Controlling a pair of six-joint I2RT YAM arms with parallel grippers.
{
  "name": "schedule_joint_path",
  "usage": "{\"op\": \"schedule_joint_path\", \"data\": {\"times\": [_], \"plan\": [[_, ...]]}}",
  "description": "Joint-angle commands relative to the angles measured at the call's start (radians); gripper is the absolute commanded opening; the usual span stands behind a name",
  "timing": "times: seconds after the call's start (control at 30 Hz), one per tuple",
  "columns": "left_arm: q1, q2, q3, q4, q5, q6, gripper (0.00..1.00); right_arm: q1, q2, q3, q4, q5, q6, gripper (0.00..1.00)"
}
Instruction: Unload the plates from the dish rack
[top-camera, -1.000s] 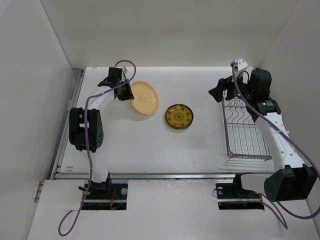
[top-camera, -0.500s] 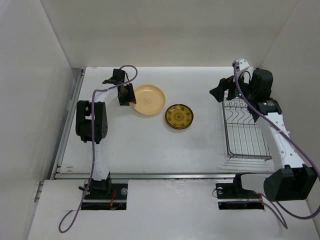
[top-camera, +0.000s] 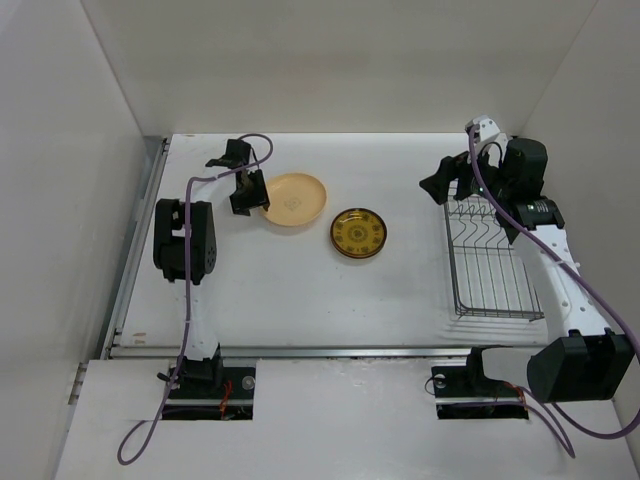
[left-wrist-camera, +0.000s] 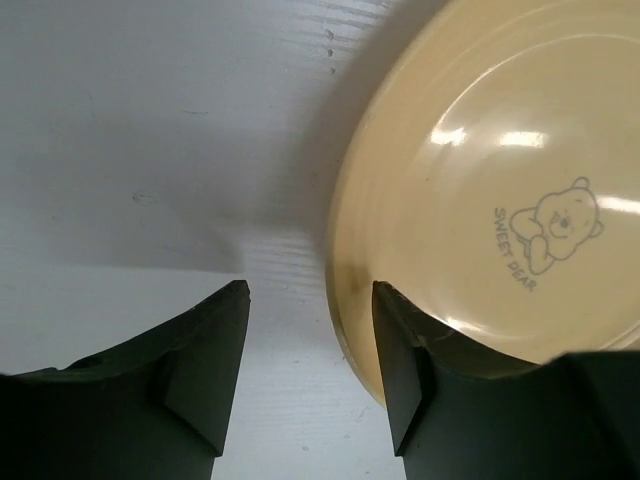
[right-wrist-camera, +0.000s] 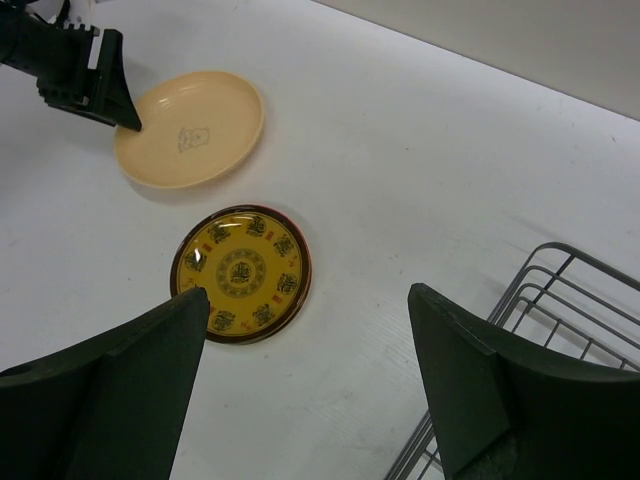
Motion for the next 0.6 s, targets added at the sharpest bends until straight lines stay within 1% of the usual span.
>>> {"op": "schedule_joint_path", "data": {"times": [0.0,0.2,0.47,0.57], "plan": [[0.006,0.005,0.044,-0.041,-0.04,-0.006,0.49,-0.007,-0.025,0.0,0.043,-0.032,0.012,0.86],[0.006,0.014,0.053,-0.051,-0.058,-0.006,0.52,-0.007,-0.025,0.0,0.043,-0.032,0.012,0.86],[0.006,0.023,0.062,-0.06,-0.069,-0.006,0.52,-0.016,-0.034,0.0,0.043,-0.032,0.012,0.86],[0.006,0.011,0.071,-0.06,-0.038,-0.006,0.53,-0.016,-0.034,0.0,0.043,-0.023,0.012,0.87]]}}
